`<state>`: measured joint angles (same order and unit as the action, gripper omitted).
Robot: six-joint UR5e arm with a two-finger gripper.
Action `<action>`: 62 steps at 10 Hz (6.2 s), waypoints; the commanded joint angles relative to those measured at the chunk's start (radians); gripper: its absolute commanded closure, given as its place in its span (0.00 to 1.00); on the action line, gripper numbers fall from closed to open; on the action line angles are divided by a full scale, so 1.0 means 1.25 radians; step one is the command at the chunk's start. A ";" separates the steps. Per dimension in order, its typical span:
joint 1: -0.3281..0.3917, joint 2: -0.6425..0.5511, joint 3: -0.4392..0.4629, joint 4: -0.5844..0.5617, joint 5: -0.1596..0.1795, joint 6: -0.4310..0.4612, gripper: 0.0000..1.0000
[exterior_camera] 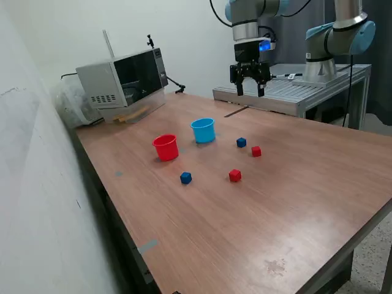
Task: Place red objects in the red bin, and blue objects in the blue bin.
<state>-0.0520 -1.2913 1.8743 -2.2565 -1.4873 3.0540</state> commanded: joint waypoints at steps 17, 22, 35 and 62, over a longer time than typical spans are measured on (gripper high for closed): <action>-0.047 0.255 -0.017 -0.144 -0.009 -0.024 0.00; -0.049 0.255 -0.016 -0.155 -0.031 -0.024 1.00; -0.212 0.089 -0.029 -0.124 -0.032 -0.016 1.00; 0.045 0.330 -0.162 -0.012 -0.032 0.405 0.00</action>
<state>0.0115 -0.9198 1.6746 -2.2706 -1.5278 3.5343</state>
